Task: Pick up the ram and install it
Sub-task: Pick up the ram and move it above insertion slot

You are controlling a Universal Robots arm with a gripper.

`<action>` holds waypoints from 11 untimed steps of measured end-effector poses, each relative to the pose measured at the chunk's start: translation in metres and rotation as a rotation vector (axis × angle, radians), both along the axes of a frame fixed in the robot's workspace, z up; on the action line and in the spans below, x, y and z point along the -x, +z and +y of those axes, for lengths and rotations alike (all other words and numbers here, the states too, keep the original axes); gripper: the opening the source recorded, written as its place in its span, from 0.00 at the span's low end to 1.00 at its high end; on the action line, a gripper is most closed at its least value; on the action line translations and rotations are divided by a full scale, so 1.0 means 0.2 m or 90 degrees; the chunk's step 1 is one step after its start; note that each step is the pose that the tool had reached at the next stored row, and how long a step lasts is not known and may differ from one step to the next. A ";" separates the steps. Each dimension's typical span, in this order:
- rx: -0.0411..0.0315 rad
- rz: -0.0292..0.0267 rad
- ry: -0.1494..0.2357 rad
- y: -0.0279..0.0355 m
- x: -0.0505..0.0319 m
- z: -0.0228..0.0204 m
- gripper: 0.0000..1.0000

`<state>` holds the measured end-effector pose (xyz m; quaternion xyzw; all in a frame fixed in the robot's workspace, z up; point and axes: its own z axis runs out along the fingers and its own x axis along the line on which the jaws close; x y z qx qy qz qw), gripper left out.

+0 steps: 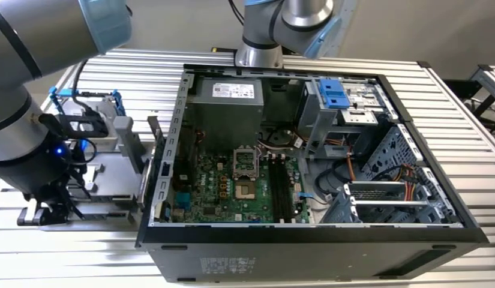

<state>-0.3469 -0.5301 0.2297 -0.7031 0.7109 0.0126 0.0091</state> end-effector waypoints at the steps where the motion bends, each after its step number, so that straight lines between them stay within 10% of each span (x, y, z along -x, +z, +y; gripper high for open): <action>1: 0.0000 0.0000 0.000 -0.008 0.000 0.000 1.00; 11: -0.0001 -0.0001 0.003 -0.067 0.000 0.010 1.00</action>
